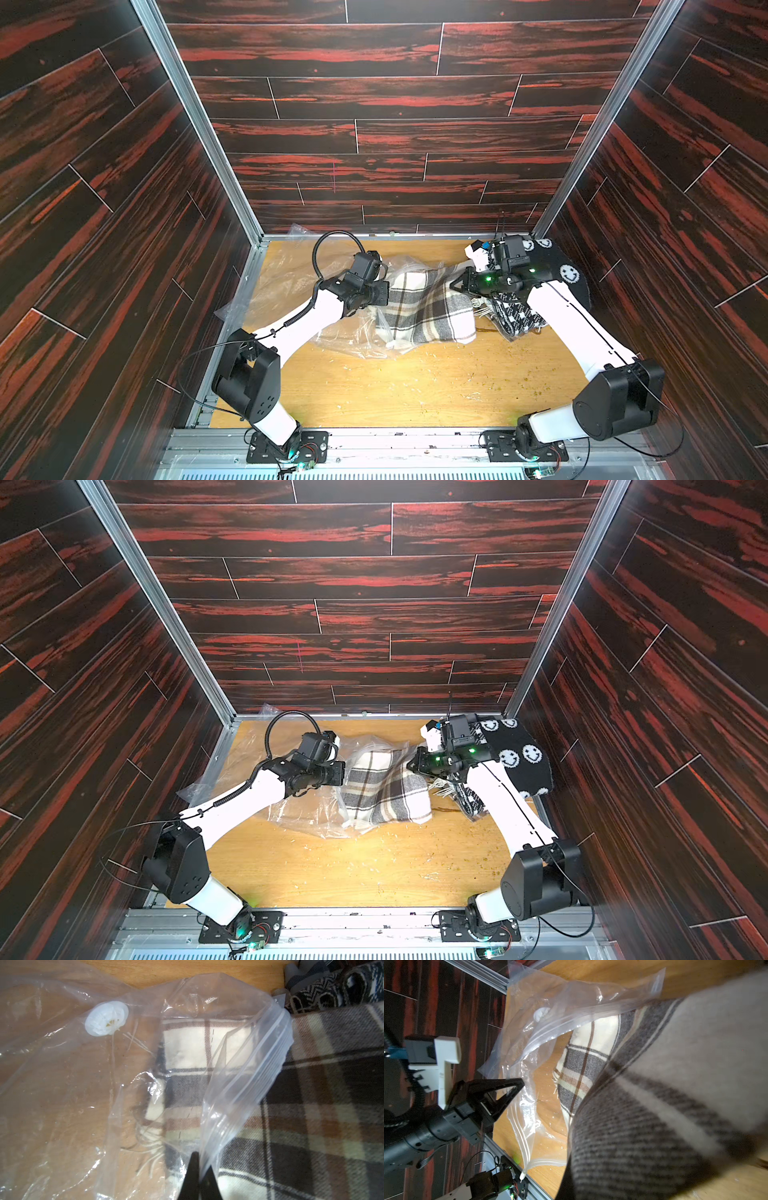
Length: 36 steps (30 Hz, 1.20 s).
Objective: Take the scarf out of the vacuum bag
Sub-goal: Take out the scarf from the vacuum bag, then place the scarf at the center of the board.
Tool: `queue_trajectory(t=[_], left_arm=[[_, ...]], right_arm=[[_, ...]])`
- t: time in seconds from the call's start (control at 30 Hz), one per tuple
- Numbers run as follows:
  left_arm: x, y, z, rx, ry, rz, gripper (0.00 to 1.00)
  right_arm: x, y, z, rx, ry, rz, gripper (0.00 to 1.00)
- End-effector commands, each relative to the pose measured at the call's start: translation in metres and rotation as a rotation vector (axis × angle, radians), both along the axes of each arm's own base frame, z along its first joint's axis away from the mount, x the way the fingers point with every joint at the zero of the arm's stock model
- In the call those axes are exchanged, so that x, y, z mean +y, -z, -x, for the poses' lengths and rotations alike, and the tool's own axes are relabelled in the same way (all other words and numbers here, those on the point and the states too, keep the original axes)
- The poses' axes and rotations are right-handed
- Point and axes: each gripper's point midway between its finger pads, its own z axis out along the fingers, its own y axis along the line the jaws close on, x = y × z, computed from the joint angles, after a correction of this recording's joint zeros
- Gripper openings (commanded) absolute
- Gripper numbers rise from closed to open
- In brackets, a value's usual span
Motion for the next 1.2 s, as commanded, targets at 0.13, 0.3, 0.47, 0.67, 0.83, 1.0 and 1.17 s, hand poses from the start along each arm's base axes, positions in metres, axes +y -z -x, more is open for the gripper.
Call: queue_trajectory(t=[0.13, 0.3, 0.47, 0.67, 0.83, 1.0, 1.17], left_arm=[[-0.008, -0.024, -0.007, -0.039, 0.029, 0.04, 0.0], [-0.015, -0.024, -0.009, -0.039, 0.043, 0.07, 0.0], [-0.018, -0.02, -0.01, -0.032, 0.053, 0.078, 0.0], [-0.019, -0.018, -0.008, -0.037, 0.064, 0.061, 0.0], [-0.019, -0.019, -0.005, -0.047, 0.07, 0.03, 0.0], [-0.02, -0.018, -0.005, -0.046, 0.072, 0.034, 0.0], [-0.02, -0.017, -0.005, -0.042, 0.068, 0.036, 0.0]], right_arm=[[-0.024, -0.022, 0.007, -0.034, 0.029, 0.103, 0.08], [-0.04, -0.032, 0.007, -0.039, 0.059, 0.18, 0.07], [-0.059, -0.041, 0.004, -0.054, 0.098, 0.247, 0.08], [-0.086, -0.05, -0.002, -0.087, 0.16, 0.387, 0.08], [-0.1, -0.068, -0.007, -0.132, 0.199, 0.459, 0.07], [-0.112, -0.085, -0.012, -0.167, 0.228, 0.527, 0.07], [-0.119, -0.102, -0.014, -0.203, 0.25, 0.556, 0.08]])
